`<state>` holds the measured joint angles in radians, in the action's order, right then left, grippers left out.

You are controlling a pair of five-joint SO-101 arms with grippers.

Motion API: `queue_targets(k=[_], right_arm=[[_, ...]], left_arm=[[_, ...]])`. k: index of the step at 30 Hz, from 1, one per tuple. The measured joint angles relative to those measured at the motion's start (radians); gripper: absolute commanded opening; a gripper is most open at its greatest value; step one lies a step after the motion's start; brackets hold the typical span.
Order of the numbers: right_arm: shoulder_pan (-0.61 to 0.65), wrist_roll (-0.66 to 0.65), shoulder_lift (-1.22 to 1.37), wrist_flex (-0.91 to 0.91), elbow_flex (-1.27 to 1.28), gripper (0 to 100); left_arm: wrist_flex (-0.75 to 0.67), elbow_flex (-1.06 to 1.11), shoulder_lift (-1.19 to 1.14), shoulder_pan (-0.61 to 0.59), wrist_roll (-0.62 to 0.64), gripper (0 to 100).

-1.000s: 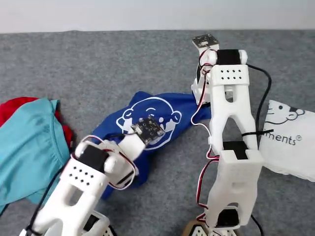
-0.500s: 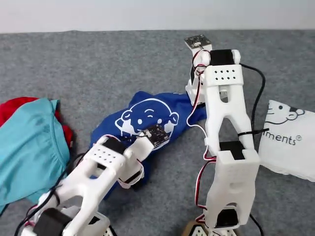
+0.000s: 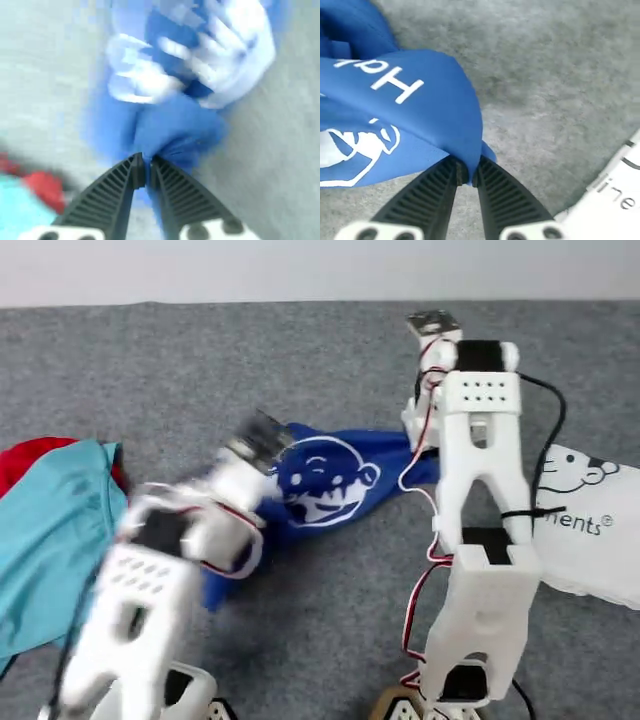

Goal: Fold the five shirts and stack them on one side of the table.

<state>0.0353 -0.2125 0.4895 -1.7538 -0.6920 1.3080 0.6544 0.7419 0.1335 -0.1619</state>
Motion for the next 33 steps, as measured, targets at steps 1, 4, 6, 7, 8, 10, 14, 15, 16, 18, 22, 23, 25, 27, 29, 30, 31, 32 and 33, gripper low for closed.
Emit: queue_targets(k=[1, 4, 6, 7, 8, 10, 14, 15, 16, 18, 22, 23, 25, 27, 29, 30, 31, 32, 33], right_arm=[[-0.005, 0.0, -0.029, 0.0, 0.0, 0.9], [-0.003, 0.0, -0.137, 0.0, 0.0, 0.9], [-0.002, 0.0, -0.212, 0.0, 0.0, 0.9], [-0.002, 0.0, -0.249, 0.0, 0.0, 0.9], [-0.003, 0.0, -0.285, 0.0, 0.0, 0.9], [-0.005, 0.0, -0.354, 0.0, 0.0, 0.9], [-0.003, 0.0, -0.499, 0.0, 0.0, 0.9], [-0.003, 0.0, -0.534, 0.0, 0.0, 0.9], [-0.003, 0.0, -0.569, 0.0, -0.002, 0.9], [-0.003, 0.0, -0.635, 0.0, -0.002, 0.9], [-0.003, 0.0, -0.741, -0.002, -0.002, 0.9], [-0.003, 0.0, -0.758, -0.002, -0.002, 0.9], [-0.003, 0.0, -0.775, -0.002, -0.002, 0.9], [-0.002, 0.0, -0.778, -0.002, 0.011, 0.9], [0.003, 0.0, -0.778, -0.002, 0.071, 0.9], [0.012, 0.0, -0.772, -0.002, 0.112, 0.9], [0.023, 0.0, -0.758, -0.002, 0.16, 0.9], [0.04, 0.0, -0.74, -0.002, 0.207, 0.9], [0.058, 0.0, -0.72, 0.002, 0.255, 0.9]], left_arm=[[0.003, -0.037, 0.032, -0.048, 0.011, 0], [0.003, -0.118, 0.072, -0.161, 0.021, 0], [0.003, -0.149, 0.075, -0.206, 0.025, 0], [0.003, -0.16, 0.078, -0.227, 0.026, 0], [0.003, -0.17, 0.078, -0.247, 0.026, 0], [0.005, -0.19, 0.081, -0.282, 0.026, 0], [0.011, -0.244, 0.081, -0.351, 0.026, 0], [0.012, -0.261, 0.081, -0.37, 0.026, 0], [0.012, -0.276, 0.081, -0.388, 0.026, 0], [0.012, -0.315, 0.081, -0.42, 0.026, 0], [0.014, -0.397, 0.083, -0.473, 0.026, 1], [0.014, -0.416, 0.083, -0.48, 0.026, 1], [0.014, -0.431, 0.083, -0.486, 0.026, 1], [0.014, -0.431, 0.083, -0.488, 0.026, 1], [0.014, -0.4, 0.077, -0.488, 0.003, 1], [0.014, -0.377, 0.058, -0.488, -0.018, 1], [0.014, -0.351, 0.034, -0.486, -0.041, 1], [0.012, -0.321, -0.003, -0.486, -0.061, 1], [0.003, -0.287, -0.038, -0.486, -0.08, 1]])
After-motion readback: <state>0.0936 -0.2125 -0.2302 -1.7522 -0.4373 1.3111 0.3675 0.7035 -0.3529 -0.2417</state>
